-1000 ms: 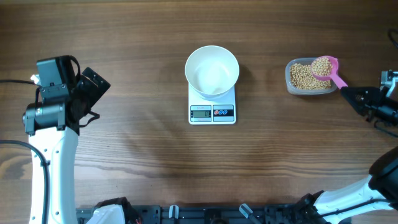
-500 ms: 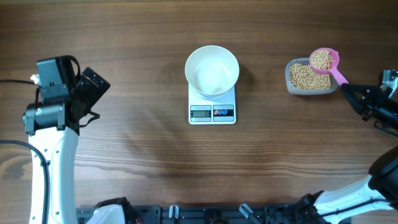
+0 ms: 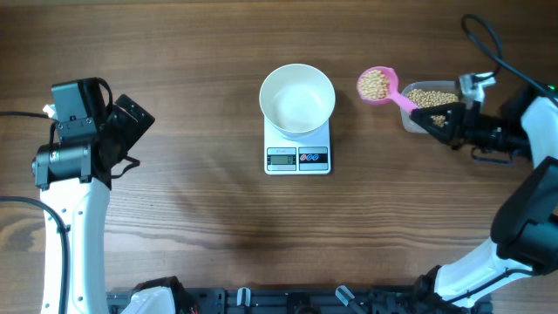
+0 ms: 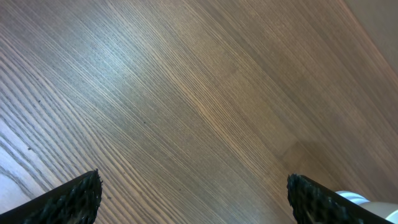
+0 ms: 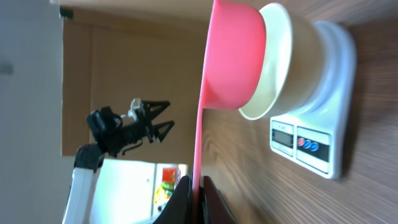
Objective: Scoop item into bowl and weigh 150g on scale
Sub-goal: 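Carry the filled scoop left over the white bowl on the scale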
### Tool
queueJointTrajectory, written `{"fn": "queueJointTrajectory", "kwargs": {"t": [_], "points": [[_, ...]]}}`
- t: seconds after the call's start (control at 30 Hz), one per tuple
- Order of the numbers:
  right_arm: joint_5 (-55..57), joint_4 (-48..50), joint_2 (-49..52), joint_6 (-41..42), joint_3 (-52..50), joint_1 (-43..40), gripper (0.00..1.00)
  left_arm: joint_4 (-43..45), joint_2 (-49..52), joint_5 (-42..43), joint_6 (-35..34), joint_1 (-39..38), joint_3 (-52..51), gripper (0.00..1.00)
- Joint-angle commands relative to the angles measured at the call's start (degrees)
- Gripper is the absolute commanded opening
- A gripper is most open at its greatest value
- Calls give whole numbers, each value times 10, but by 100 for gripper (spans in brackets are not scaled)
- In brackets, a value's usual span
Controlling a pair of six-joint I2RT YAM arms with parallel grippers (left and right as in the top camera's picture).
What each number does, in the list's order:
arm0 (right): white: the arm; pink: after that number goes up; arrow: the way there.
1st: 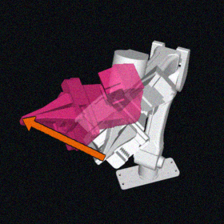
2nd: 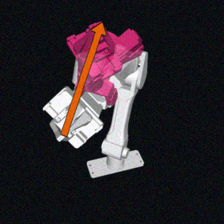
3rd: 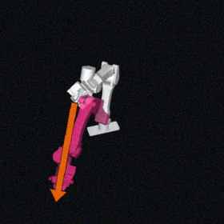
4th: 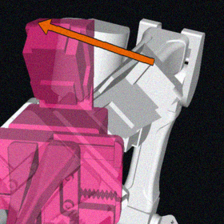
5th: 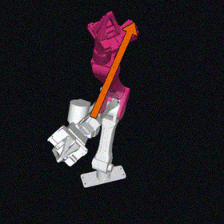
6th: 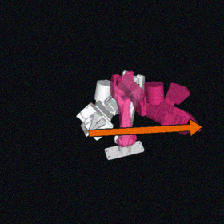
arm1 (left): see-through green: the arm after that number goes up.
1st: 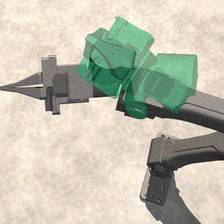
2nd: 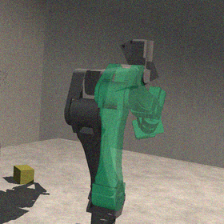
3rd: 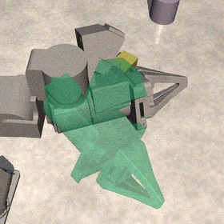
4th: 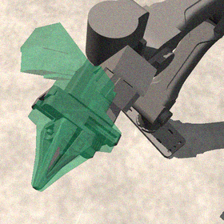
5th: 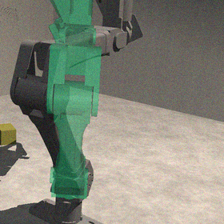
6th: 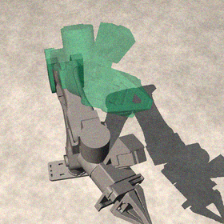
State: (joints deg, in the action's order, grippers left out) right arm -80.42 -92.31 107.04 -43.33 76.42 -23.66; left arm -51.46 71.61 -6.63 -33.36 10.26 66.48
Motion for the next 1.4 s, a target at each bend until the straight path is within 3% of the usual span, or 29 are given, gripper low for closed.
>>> {"fn": "queueJointTrajectory", "kwargs": {"t": [0.0, 0.2, 0.33, 0.47, 0.6, 0.67, 0.87, 1.37], "points": [[-42, 2, 9, -2, 3, 38, 4, -1, 2, -7, 1, 3, 0, 100], [-53, 3, 9, 2, 24, 90, 5, -1, 2, -7, 1, 4, 0, 100], [-58, 31, 9, 61, 53, 116, 5, -1, 2, -7, 1, 3, 0, 100], [-43, 107, 9, 182, 90, 146, 5, -1, 2, -7, 1, 3, 0, 100], [104, 232, 6, 372, 107, 173, 5, -1, 2, -7, 1, 4, 0, 100], [144, 268, 0, 411, 107, 184, 5, -1, 2, -7, 1, 3, 0, 100], [155, 348, -17, 438, 107, 224, 4, -1, 2, -7, 1, 4, 0, 100], [373, 456, -73, 437, 107, 303, 5, -1, 2, -7, 1, 4, 0, 100]]}}
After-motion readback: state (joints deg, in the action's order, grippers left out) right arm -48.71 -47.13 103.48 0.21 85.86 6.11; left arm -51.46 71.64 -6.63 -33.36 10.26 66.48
